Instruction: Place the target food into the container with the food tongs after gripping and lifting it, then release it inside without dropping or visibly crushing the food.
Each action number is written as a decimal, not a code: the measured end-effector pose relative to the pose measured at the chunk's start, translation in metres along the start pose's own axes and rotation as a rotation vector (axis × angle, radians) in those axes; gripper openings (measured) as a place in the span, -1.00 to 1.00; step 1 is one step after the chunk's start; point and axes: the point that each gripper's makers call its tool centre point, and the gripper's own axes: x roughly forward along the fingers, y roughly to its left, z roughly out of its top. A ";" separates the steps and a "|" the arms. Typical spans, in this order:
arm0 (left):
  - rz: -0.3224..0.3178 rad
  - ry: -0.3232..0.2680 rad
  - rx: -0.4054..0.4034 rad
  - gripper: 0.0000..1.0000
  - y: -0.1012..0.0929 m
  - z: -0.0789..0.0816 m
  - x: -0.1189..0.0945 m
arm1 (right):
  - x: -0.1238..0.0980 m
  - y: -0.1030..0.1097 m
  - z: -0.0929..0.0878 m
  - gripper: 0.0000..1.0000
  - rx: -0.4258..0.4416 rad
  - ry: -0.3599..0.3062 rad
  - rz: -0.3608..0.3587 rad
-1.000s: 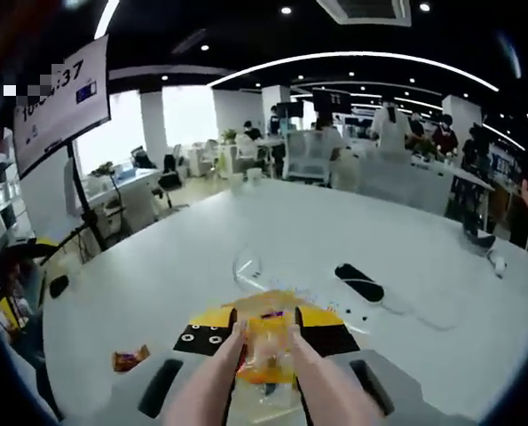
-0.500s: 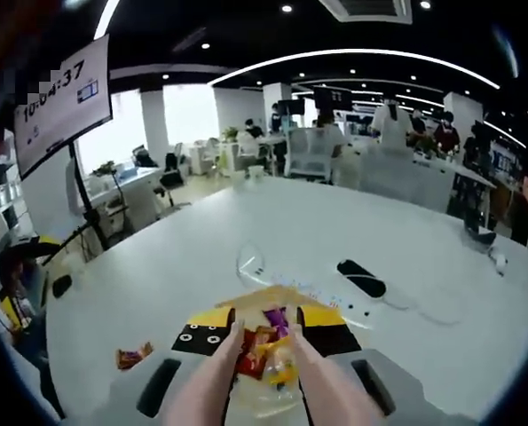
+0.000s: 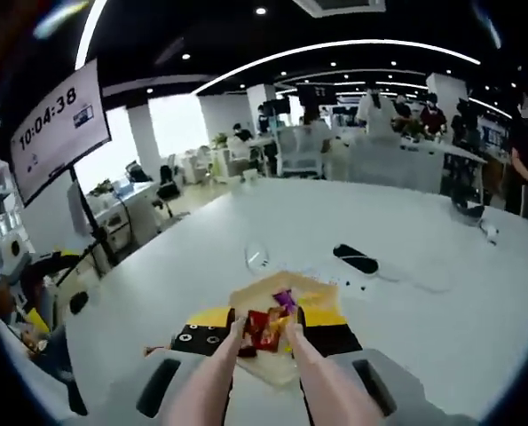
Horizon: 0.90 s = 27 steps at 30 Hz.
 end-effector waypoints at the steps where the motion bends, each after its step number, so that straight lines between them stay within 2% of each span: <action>1: -0.002 0.001 0.003 0.99 -0.001 0.000 0.000 | -0.005 -0.001 -0.002 -0.45 -0.015 0.003 -0.010; 5: -0.005 -0.001 0.011 0.99 -0.008 -0.001 -0.001 | -0.030 0.006 -0.008 -0.44 -0.017 -0.017 -0.023; 6: -0.007 -0.005 0.007 0.99 -0.012 -0.002 -0.002 | -0.042 0.008 -0.013 -0.44 -0.018 -0.029 -0.044; 11: -0.012 0.008 -0.005 0.99 -0.027 -0.007 -0.001 | -0.071 0.015 -0.030 -0.44 -0.010 -0.039 -0.055; 14: -0.011 0.003 -0.022 0.99 -0.044 -0.006 0.001 | -0.092 0.024 -0.046 -0.44 -0.005 -0.047 -0.054; 18: 0.011 0.003 -0.026 0.99 -0.060 -0.005 0.004 | -0.104 0.034 -0.064 -0.44 -0.038 -0.025 -0.043; 21: 0.041 -0.001 -0.078 0.99 -0.070 -0.006 0.004 | -0.114 0.041 -0.081 -0.44 -0.068 0.007 -0.027; 27: 0.106 0.018 -0.098 0.99 -0.081 -0.007 0.002 | -0.128 0.046 -0.095 -0.44 -0.082 -0.001 0.018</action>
